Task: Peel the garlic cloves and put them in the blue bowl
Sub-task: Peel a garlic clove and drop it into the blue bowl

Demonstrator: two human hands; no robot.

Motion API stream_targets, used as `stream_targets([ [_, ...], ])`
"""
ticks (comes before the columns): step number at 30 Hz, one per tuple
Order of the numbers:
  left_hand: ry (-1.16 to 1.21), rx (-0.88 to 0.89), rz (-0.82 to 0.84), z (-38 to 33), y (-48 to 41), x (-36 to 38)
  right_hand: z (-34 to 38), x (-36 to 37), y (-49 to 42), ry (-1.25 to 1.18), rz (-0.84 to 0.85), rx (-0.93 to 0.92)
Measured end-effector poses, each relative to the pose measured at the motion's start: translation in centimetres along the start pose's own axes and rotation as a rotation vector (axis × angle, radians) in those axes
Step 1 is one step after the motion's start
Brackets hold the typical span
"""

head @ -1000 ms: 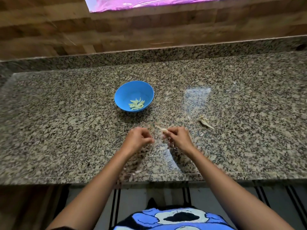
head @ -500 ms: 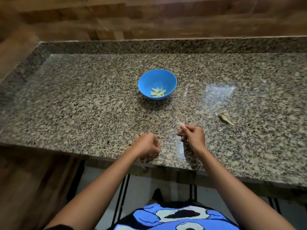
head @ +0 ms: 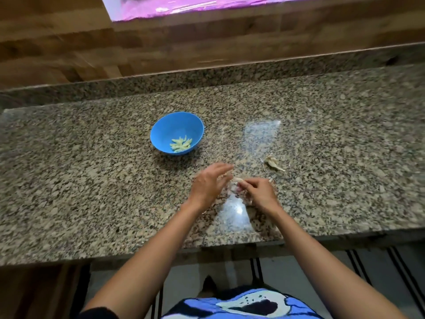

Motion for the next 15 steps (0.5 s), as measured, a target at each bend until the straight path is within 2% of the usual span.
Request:
stream_targets([
  [2, -0.1, 0.111, 0.169, -0.6, 0.4, 0.7, 0.5, 0.9, -0.1, 0.044, 0.094, -0.027],
  [3, -0.118, 0.125, 0.193, -0.5, 0.5, 0.6, 0.7, 1.4, -0.2, 0.06, 0.137, -0.035],
  [8, -0.165, 0.136, 0.16, -0.1, 0.1, -0.6, 2.4, 2.3, -0.6, 0.139, 0.267, -0.097],
  [11, -0.169, -0.074, 0.313, 1.6, -0.1, 0.1, 3.3, 3.2, -0.9, 0.352, 0.263, -0.234],
  [13, 0.009, -0.238, 0.463, 3.2, 0.1, 0.7, 3.5, 3.7, -0.9, 0.416, 0.231, -0.31],
  [15, 0.249, -0.318, 0.515, 4.1, 0.2, 0.6, 4.1, 4.0, -0.8, 0.481, 0.135, -0.46],
])
Point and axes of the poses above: each hand's wrist, its own y-axis away from the middle knuckle, its own x-axis out of the palm, z = x × y, the point moved 7 cm from there along -y, towards the middle knuckle, and after that the axes turned 6 degrees about -x, right-handed, at the moved point
